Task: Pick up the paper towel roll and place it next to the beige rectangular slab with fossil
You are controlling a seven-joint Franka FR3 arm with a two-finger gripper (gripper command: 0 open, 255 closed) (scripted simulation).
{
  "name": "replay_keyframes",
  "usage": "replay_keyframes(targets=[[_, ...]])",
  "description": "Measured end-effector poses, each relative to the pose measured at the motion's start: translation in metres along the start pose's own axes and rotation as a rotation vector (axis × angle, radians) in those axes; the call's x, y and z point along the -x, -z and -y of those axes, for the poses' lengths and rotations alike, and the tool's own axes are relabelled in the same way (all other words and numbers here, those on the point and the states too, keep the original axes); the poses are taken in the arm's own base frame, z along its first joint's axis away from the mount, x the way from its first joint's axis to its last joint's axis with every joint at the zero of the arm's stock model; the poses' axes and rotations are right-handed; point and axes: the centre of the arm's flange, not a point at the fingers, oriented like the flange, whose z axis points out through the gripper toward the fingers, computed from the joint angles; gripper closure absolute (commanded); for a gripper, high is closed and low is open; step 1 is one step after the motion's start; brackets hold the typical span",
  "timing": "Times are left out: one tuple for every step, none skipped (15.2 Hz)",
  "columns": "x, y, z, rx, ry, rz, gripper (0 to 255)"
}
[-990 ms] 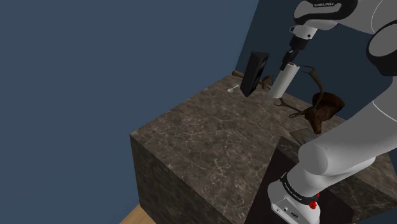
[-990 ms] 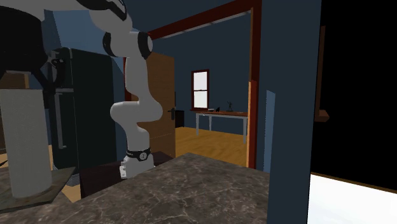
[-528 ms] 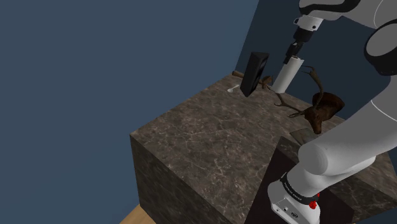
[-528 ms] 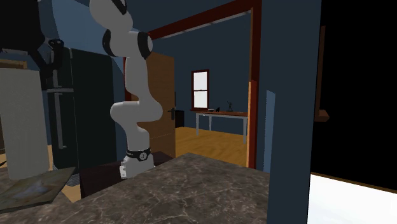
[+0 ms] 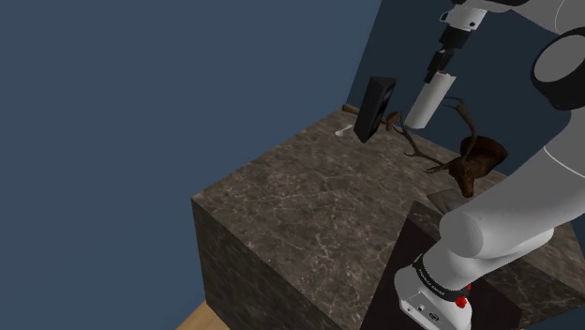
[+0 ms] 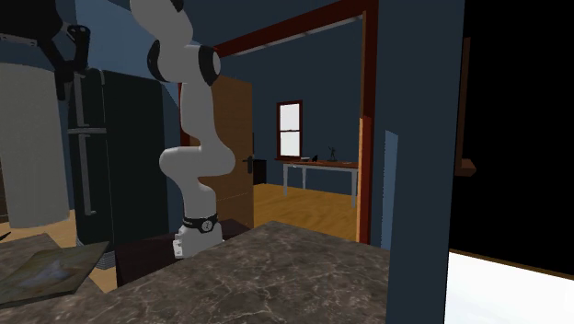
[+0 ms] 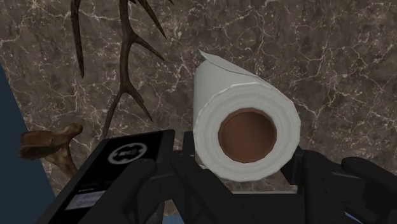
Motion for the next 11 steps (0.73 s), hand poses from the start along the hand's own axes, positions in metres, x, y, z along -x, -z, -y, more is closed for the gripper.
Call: replay_keyframes(targets=[[0.0, 0.005, 0.001, 0.0, 0.0, 0.0, 255], [-0.001, 0.011, 0.001, 0.0, 0.0, 0.0, 255], [-0.001, 0.017, 0.001, 0.0, 0.0, 0.0, 255], [-0.001, 0.021, 0.001, 0.0, 0.0, 0.0, 255], [-0.001, 0.027, 0.001, 0.0, 0.0, 0.0, 255], [-0.001, 0.031, 0.0, 0.0, 0.0, 0.0, 255], [-0.001, 0.037, 0.001, 0.0, 0.0, 0.0, 255], [-0.001, 0.043, 0.001, 0.0, 0.0, 0.0, 255], [-0.001, 0.047, 0.002, 0.0, 0.0, 0.0, 255], [0.005, 0.049, 0.002, 0.0, 0.0, 0.0, 255], [0.015, 0.05, 0.002, 0.0, 0.0, 0.0, 255]])
